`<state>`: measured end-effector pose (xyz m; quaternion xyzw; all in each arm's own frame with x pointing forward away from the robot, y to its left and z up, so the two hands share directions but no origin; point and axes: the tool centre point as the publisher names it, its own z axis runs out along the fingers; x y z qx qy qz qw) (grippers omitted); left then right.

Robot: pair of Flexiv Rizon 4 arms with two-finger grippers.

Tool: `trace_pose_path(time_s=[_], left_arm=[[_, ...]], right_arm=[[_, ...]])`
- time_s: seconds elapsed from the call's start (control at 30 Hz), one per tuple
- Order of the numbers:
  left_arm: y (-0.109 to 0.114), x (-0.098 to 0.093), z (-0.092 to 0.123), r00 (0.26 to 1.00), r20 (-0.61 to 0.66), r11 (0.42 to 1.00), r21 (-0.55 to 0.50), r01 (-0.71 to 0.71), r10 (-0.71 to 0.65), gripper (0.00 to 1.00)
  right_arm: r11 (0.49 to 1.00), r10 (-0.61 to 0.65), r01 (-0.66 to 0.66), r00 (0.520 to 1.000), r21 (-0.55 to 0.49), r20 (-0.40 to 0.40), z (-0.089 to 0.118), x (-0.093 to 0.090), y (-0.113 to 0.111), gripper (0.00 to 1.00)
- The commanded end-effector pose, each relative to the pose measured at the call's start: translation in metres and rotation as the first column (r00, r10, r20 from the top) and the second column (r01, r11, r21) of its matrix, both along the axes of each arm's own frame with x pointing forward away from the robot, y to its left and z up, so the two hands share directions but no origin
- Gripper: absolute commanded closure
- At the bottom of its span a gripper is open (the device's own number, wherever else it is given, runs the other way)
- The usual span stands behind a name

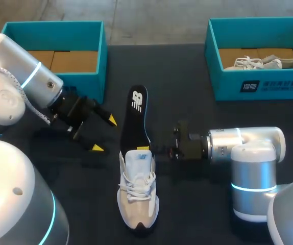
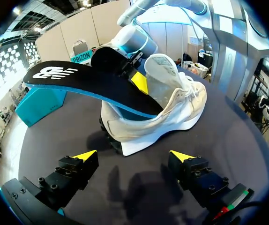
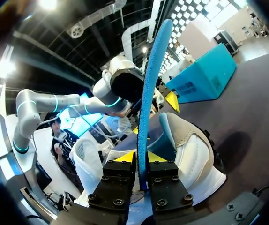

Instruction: Take the shoe out of the shoebox, open the shoe tongue, remove and reinsert the insole, then place the shoe into the shoebox

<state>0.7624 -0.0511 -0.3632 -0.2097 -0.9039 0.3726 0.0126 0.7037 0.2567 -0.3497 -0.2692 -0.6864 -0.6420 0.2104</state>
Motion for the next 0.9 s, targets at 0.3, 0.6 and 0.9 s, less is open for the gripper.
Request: trace_pose_path(time_s=[0.3, 0.6, 0.9], left_arm=[[0.000, 0.000, 0.001, 1.000, 0.001, 1.000, 0.004, 0.000, 0.000, 0.00], [0.000, 0.000, 0.001, 1.000, 0.001, 1.000, 0.004, 0.000, 0.000, 0.00], [0.000, 0.000, 0.001, 1.000, 0.001, 1.000, 0.004, 0.000, 0.000, 0.00]], right_arm=[[1.000, -0.006, 0.006, 1.000, -0.003, 0.018, 0.002, 0.001, 0.002, 0.72], [1.000, 0.002, -0.002, 0.999, -0.005, 0.054, 0.007, 0.000, 0.000, 0.76], [1.000, 0.004, -0.003, 0.997, -0.012, 0.078, 0.014, 0.003, 0.000, 0.74]])
